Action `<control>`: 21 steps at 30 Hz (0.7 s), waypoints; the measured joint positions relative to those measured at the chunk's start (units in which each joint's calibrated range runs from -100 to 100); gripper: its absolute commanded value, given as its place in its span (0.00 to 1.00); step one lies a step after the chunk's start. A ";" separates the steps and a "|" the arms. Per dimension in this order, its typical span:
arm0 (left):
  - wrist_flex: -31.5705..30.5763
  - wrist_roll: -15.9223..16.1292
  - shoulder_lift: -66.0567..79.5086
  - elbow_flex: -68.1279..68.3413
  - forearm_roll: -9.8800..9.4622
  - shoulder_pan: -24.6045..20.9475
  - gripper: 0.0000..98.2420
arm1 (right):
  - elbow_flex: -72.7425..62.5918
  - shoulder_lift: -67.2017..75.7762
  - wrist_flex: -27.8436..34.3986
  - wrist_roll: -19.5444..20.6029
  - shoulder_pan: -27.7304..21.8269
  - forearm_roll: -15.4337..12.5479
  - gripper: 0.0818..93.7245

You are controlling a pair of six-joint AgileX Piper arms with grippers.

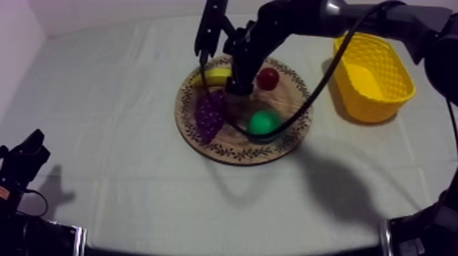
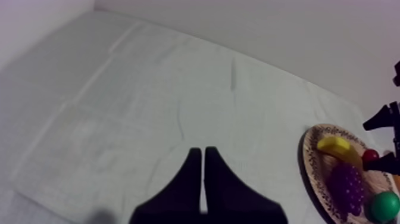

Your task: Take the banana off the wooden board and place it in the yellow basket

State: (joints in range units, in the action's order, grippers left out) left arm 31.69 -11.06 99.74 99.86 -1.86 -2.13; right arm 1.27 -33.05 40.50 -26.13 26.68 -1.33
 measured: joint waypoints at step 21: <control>0.00 0.00 0.00 0.00 0.00 0.00 0.00 | -8.59 -10.12 0.77 0.60 -1.11 0.35 0.64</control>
State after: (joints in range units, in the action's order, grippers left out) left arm 31.69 -11.06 99.74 99.86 -1.86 -2.13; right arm -7.32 -43.17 41.27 -25.53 25.58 -0.98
